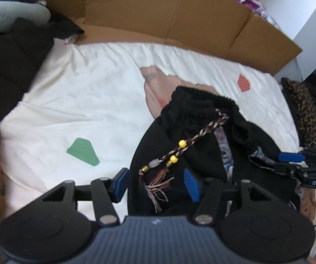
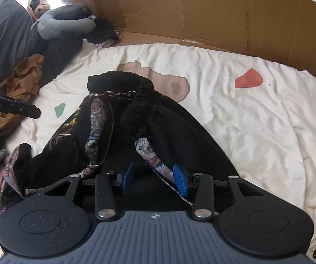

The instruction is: Fold clothes

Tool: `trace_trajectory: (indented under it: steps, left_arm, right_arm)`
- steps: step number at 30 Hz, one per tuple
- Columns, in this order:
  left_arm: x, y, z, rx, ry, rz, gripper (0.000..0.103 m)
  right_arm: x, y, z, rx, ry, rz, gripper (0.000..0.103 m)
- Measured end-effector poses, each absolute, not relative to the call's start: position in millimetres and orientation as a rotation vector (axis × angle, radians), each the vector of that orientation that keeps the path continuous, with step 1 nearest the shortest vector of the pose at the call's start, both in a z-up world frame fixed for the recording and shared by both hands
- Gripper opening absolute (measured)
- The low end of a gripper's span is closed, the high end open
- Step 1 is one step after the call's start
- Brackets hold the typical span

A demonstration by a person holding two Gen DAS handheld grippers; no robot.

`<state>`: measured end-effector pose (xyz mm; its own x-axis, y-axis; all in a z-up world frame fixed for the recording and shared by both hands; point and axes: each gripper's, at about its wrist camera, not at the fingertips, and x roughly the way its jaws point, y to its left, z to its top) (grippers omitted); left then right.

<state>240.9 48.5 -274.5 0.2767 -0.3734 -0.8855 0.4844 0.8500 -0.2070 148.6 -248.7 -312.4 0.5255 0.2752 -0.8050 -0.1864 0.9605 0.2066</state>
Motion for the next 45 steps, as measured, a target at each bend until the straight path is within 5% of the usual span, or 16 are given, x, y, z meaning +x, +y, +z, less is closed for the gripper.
trace_trajectory:
  steps: [15,18,22,24,45]
  left_arm:
    - [239.0,29.1,-333.4,0.127,1.193,-0.501,0.058]
    - [236.7,25.3,-338.1,0.129,1.197,-0.516,0.045]
    - [234.6,24.2,-338.1,0.136,1.195,-0.52,0.011]
    - [233.6,25.4,-335.4,0.134,1.191,-0.523,0.008]
    - [198.5,16.6,-249.2,0.121,1.085,-0.638,0.003]
  right_arm:
    - [149.9,-252.3,-320.7,0.11,0.993,0.24,0.047]
    - [150.4,-250.5,-320.9,0.099,0.994,0.249,0.047]
    - [151.8,-249.4,-319.2,0.093,0.985,0.253,0.047]
    - [152.1,-249.9,-318.8,0.094,0.984,0.251,0.047]
    - [145.1,-263.0,-312.4,0.13,0.961,0.229,0.047]
